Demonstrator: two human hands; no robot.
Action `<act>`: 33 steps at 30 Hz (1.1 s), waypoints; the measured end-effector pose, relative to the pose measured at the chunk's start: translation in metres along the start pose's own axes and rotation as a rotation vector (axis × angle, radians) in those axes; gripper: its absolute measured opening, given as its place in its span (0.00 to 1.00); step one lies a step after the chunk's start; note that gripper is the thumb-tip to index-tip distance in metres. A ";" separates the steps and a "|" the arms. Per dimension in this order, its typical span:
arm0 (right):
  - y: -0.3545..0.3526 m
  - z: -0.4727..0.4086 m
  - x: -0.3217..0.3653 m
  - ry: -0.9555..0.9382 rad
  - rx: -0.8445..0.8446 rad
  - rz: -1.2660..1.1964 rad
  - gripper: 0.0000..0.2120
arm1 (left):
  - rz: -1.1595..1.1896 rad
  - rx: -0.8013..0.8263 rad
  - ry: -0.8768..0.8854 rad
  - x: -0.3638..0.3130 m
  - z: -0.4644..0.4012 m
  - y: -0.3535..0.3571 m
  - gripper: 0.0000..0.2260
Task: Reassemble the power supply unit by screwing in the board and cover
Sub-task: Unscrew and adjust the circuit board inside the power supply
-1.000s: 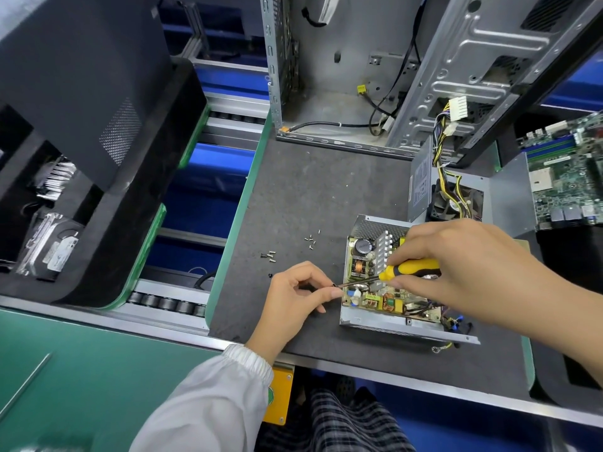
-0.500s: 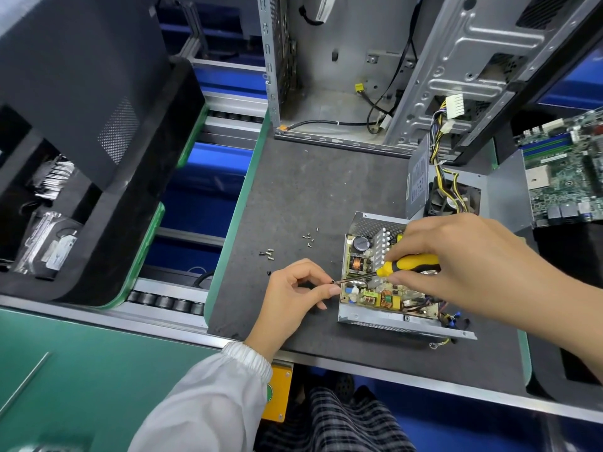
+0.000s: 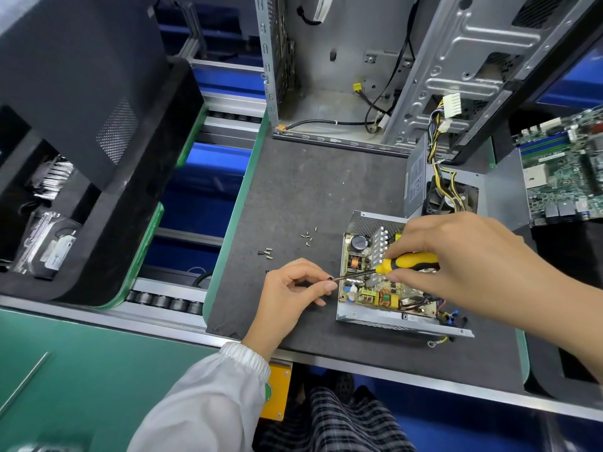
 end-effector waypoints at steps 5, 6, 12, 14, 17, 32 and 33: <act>0.000 0.000 0.000 0.005 0.003 0.012 0.12 | 0.013 0.000 0.003 0.000 0.000 0.001 0.07; 0.000 0.001 0.000 0.007 0.008 0.017 0.12 | 0.007 0.000 0.005 0.000 0.000 0.002 0.07; -0.001 0.001 0.001 -0.033 0.040 0.093 0.13 | -0.049 -0.034 0.062 -0.001 0.001 0.003 0.06; 0.000 0.000 0.003 -0.054 0.052 0.111 0.12 | -0.144 -0.047 0.132 -0.003 0.001 0.005 0.04; 0.002 -0.001 0.004 -0.057 0.038 0.094 0.12 | -0.268 -0.072 0.236 -0.006 0.003 0.008 0.02; 0.006 0.000 0.002 -0.058 0.006 0.099 0.13 | -0.249 -0.049 0.149 0.004 0.001 0.010 0.07; 0.006 0.001 0.002 -0.061 0.006 0.110 0.13 | -0.268 -0.050 0.131 0.005 0.000 0.009 0.09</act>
Point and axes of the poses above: each hand's wrist, its own z-axis away from the middle knuckle, its own y-axis out of the palm, x = y × z, the point moved 4 cm from there along -z, towards the middle knuckle, and after that the axes turned 10 degrees about -y, right-handed, at the moved point
